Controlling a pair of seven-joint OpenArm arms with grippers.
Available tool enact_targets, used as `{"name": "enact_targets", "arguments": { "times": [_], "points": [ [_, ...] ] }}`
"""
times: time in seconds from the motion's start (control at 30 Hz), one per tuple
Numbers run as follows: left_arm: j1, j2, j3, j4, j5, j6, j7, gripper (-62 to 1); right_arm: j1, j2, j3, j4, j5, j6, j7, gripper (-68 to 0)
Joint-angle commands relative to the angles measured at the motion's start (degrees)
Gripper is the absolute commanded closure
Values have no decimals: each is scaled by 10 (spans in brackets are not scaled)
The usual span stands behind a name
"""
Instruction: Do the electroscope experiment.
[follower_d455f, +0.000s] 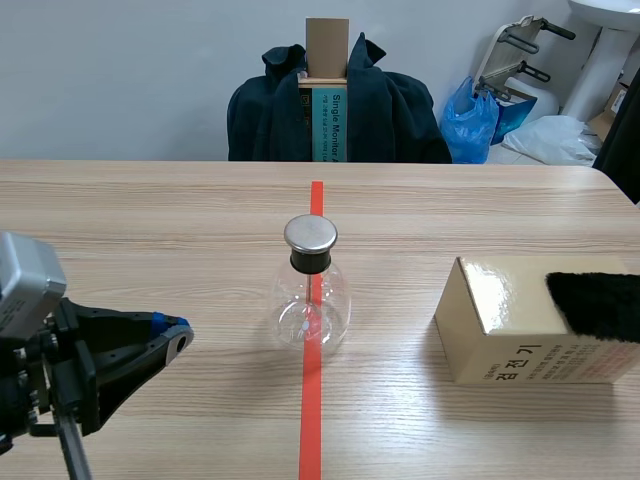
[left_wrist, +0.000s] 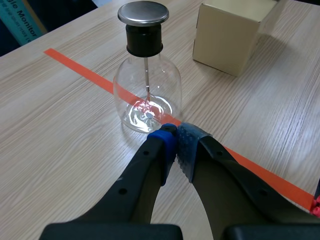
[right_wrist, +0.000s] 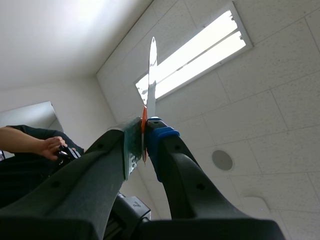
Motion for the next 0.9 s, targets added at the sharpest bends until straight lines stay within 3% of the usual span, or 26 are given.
{"name": "enact_targets", "arguments": {
  "times": [0.0, 0.3, 0.43, 0.57, 0.67, 0.73, 0.87],
  "points": [
    [-31, 16, 17, -19, -6, -1, -11, -19, 2, 10, 2, 12, 4, -33, 2, -7],
    [-165, 84, 108, -167, 0, 1, -15, -19, 2, 10, 0, 12, 21, -33, 21, -7],
    [-197, 106, 129, -220, 12, 4, -45, -19, 9, 10, -25, 12, 24, 26, 21, -7],
    [-217, 125, 134, -261, 12, 8, -61, -19, 26, 9, -101, 11, 23, 75, 16, -6],
    [-228, 137, 134, -284, 15, 21, -63, -19, 31, 9, -173, 10, 9, 88, 2, -6],
    [-234, 144, 134, -296, 27, 21, -68, -19, 30, 9, -222, 8, -13, 105, -17, -6],
    [-236, 150, 134, -311, 37, 35, -85, -19, 30, 2, -305, -15, -63, 114, -40, -6]
  ]
}}
